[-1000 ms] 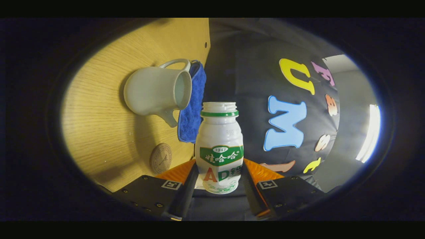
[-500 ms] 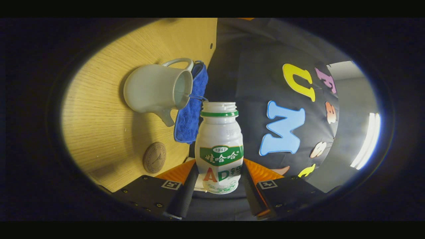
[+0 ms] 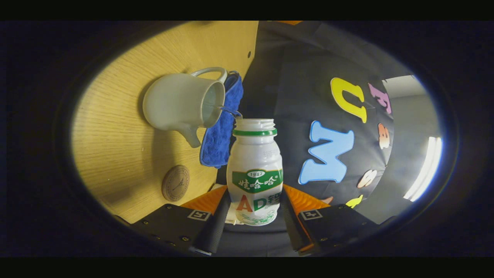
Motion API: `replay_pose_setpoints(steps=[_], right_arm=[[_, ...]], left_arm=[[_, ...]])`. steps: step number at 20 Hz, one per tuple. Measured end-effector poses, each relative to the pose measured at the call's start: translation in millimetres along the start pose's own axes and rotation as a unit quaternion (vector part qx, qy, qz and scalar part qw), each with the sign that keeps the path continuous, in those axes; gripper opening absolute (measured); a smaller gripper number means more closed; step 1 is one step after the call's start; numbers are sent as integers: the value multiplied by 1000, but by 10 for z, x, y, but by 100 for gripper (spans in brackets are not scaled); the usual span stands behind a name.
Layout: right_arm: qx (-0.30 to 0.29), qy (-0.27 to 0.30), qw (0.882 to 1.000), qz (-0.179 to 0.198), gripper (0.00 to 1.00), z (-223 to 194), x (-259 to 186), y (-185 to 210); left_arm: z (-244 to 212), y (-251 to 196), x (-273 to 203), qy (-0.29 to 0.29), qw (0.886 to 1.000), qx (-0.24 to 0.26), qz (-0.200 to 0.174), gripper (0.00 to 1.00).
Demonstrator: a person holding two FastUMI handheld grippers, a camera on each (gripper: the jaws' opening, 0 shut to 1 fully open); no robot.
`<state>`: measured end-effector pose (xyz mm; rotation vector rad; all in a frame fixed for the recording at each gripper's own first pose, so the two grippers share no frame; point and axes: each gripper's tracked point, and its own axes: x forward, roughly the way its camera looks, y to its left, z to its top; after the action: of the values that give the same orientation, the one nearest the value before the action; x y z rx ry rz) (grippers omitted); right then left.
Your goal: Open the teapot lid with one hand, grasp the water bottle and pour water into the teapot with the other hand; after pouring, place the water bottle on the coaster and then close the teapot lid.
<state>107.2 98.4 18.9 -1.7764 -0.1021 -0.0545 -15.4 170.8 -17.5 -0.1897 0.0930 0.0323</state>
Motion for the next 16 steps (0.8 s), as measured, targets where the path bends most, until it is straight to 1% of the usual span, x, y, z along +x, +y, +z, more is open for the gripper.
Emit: replay_pose_setpoints(steps=[6, 7, 13, 14, 15, 16], right_arm=[[-8, -2, 1000, -2, 69, -9, 10, -12], [-10, -1, 1000, -2, 69, -10, 13, -14], [-22, -4, 1000, -6, 69, -2, 34, -36], [-23, -6, 1000, -6, 69, 3, 32, -37], [-25, -6, 1000, -6, 69, 8, 36, -38], [-26, -7, 1000, -6, 69, 11, 35, -39]], left_arm=[[-25, 13, 21, 3, 1000, -1, -1, 16], [-28, 3, 20, 3, 1000, -1, -1, 19], [-47, 11, 26, 4, 1000, -2, 0, 19], [-44, 10, 26, 4, 1000, -2, 0, 16], [-40, 12, 27, 4, 1000, -2, 0, 19], [-24, 19, 20, 4, 1000, -1, 0, 19]])
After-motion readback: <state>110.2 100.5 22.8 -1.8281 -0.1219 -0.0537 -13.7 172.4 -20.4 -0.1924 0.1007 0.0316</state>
